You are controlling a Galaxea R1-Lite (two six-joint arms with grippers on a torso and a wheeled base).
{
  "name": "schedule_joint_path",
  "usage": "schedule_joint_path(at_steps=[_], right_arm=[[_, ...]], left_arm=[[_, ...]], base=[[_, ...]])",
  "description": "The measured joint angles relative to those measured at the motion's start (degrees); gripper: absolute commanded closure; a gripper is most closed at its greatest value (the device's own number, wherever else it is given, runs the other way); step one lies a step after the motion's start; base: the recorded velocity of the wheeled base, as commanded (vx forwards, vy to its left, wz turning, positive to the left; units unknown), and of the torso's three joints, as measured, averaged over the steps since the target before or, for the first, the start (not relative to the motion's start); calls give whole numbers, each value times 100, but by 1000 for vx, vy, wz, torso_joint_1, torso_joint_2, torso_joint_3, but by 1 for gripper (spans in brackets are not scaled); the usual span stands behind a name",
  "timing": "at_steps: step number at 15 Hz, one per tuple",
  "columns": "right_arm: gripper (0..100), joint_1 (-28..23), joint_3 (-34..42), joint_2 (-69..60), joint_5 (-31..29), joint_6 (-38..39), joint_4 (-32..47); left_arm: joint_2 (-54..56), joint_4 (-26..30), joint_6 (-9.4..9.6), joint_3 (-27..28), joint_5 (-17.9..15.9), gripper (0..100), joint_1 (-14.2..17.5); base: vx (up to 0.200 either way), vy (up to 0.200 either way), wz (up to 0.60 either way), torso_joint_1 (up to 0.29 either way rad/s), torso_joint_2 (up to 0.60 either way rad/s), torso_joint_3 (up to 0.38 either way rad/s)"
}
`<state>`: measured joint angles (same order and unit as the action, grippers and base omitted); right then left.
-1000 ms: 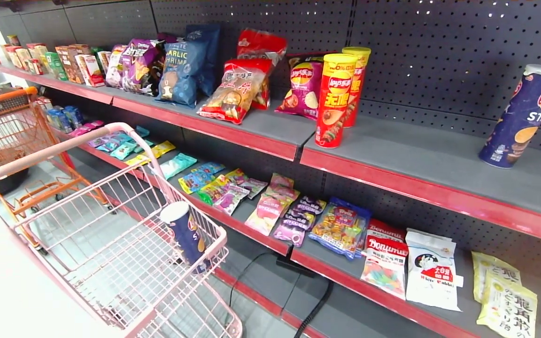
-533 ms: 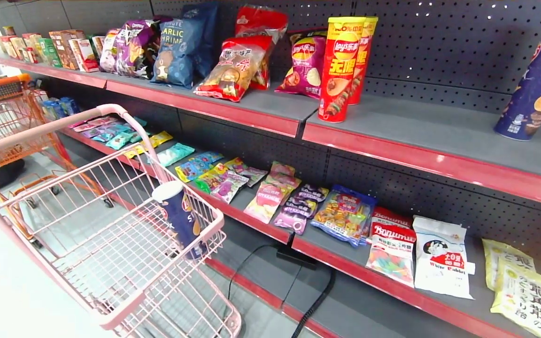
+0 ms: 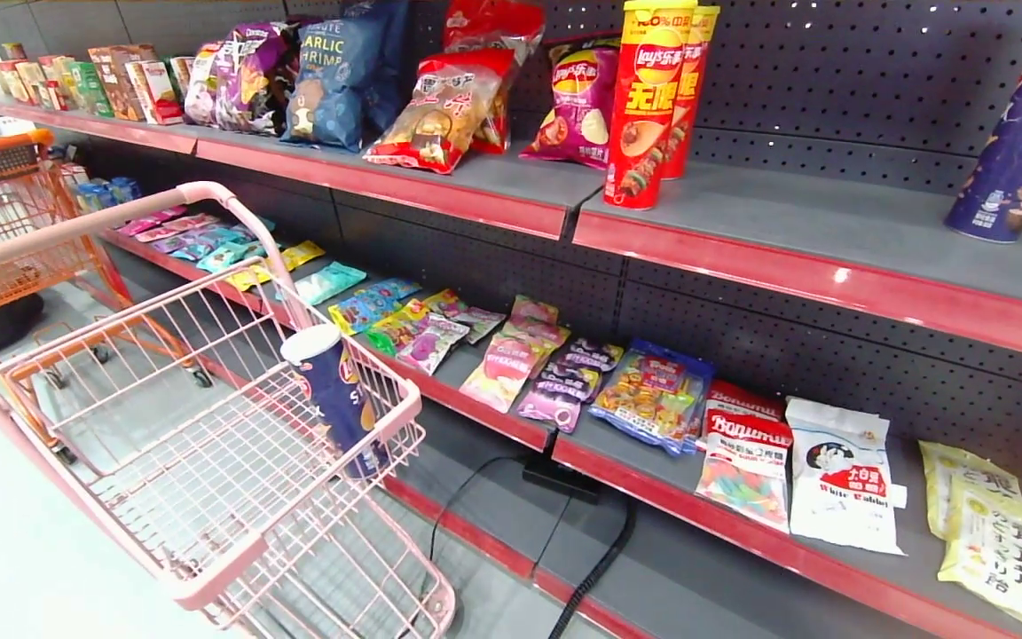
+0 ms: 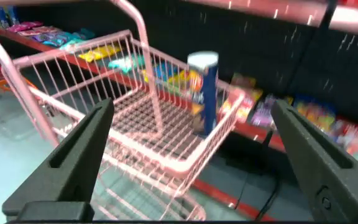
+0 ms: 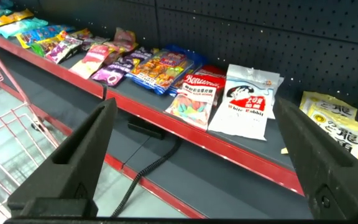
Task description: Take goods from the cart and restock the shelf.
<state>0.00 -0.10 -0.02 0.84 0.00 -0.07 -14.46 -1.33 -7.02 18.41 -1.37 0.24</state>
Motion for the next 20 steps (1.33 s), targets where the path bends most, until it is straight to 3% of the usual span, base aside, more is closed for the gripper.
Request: schedule_joint_path(at_steps=[2, 4, 5, 6, 7, 9, 11, 14, 18, 20], right_arm=[[0, 0, 5, 0, -11, -7, 0], [0, 0, 7, 0, -16, -7, -2], [0, 0, 7, 0, -16, -10, -2], [0, 0, 7, 0, -18, -7, -2], [0, 0, 7, 0, -18, -10, 0], [0, 0, 7, 0, -18, -13, 0], [0, 0, 7, 0, -16, -16, 0], [0, 0, 5, 0, -13, -16, 0], [0, 0, 7, 0, -16, -16, 0], [0, 0, 7, 0, -16, -16, 2]], left_arm=[[-1329, -480, -116, 708, 20, 0, 28], [-2839, -1495, -179, 992, -123, 0, 94], [-3523, -1991, -179, 1025, -378, 0, 157], [-4187, -2410, -96, 1019, -862, 0, 273], [-4740, -2686, 137, 962, -1413, 0, 446], [-5715, -3220, 877, 777, -2381, 0, 883], [-6566, -3947, 1307, 621, -2873, 0, 1124], [-7661, -5009, 1520, 535, -3251, 0, 1251], [-8941, -5995, 1783, 628, -3600, 0, 1287], [-9607, -6806, 1852, 778, -3783, 0, 1268]], base=[[0, 0, 0, 0, 0, 0], [0, 0, 0, 0, 0, 0], [0, 0, 0, 0, 0, 0], [0, 0, 0, 0, 0, 0], [0, 0, 0, 0, 0, 0], [0, 0, 0, 0, 0, 0], [0, 0, 0, 0, 0, 0], [0, 0, 0, 0, 0, 0], [0, 0, 0, 0, 0, 0], [0, 0, 0, 0, 0, 0]])
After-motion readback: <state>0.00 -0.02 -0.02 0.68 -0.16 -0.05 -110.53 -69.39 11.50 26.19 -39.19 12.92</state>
